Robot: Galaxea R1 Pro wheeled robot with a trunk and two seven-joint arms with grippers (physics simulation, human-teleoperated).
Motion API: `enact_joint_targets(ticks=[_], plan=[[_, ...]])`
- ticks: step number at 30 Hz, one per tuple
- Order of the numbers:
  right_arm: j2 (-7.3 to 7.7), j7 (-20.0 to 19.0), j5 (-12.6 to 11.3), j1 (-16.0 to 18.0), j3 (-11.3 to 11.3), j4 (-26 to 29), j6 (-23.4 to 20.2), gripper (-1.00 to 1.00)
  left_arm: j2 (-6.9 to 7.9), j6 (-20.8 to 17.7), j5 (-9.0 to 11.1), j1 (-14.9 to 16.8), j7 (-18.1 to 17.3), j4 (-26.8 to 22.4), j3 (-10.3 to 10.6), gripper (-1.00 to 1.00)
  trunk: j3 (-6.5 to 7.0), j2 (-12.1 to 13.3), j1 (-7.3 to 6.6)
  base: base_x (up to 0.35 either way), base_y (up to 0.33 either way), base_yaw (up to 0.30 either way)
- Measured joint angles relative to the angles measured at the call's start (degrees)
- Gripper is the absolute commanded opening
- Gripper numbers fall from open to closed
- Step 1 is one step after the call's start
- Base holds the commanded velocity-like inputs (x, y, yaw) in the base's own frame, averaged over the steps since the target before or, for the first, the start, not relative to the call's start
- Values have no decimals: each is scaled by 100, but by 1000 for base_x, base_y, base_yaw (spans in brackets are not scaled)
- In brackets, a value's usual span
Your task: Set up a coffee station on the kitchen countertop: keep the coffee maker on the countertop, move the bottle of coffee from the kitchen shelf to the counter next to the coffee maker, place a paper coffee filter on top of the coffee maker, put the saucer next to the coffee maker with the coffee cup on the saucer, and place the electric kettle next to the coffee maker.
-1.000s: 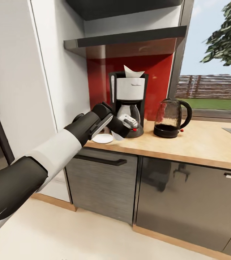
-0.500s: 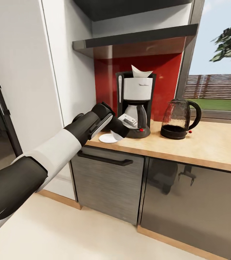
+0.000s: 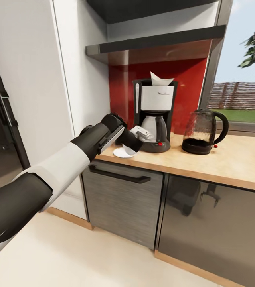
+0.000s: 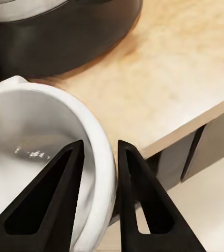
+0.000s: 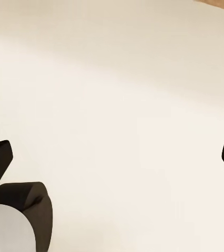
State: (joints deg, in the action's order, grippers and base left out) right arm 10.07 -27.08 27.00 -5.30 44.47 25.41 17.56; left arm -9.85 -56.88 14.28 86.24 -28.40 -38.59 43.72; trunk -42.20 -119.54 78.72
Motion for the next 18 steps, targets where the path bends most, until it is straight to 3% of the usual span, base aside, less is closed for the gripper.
enact_joint_targets(ticks=[7, 18], plan=[[0, 0, 0, 0, -1, 0, 0, 100, 0, 1, 0, 0, 0, 1, 0, -100, 0, 0, 0, 0, 0, 221], [5, 2, 0, -1, 11, 1, 3, 100, -1, 3, -1, 0, 0, 2, 0, -100, 0, 0, -2, 54, 0, 27]])
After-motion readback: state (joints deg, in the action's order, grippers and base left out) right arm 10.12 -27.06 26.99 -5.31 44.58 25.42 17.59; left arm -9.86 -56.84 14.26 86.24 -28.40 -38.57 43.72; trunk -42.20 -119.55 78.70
